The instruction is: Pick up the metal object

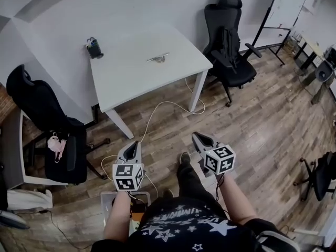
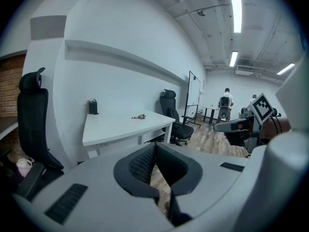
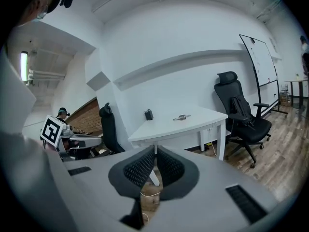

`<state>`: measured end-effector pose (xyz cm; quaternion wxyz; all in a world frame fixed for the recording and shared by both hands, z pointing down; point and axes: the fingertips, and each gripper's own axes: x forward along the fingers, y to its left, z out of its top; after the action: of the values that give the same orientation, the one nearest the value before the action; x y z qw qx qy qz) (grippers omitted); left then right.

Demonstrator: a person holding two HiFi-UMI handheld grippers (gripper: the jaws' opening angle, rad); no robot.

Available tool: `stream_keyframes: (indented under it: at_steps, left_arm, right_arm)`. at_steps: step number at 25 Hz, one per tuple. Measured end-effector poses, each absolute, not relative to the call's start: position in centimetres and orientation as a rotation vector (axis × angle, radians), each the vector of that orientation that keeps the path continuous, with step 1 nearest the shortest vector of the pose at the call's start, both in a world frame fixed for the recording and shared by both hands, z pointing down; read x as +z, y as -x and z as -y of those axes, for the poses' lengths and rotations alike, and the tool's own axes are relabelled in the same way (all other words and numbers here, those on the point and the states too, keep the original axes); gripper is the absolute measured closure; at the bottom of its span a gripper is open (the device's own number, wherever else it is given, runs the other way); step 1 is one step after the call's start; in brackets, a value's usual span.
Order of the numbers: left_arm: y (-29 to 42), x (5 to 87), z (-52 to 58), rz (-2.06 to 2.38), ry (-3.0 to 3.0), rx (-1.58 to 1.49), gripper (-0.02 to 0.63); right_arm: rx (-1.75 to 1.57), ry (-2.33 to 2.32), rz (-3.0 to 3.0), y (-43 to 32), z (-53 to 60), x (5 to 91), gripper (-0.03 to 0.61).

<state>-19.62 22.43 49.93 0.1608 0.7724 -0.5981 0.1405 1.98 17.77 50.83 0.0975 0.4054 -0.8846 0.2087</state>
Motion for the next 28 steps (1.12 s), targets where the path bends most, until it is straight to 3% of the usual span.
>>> stream_keyframes:
  at_steps: [15, 28]
  left_arm:
    - [16.0, 50.7, -1.2, 1.765, -2.143, 0.438, 0.594]
    - [12.6, 49.4, 10.0, 1.840, -2.111, 0.424, 0.594]
  right_arm:
    - [0.681, -1.112, 2.643, -5.2, 5.1, 52.5, 0.529]
    - [0.670, -1.025, 2.686, -8.1, 16.9, 51.8, 0.529]
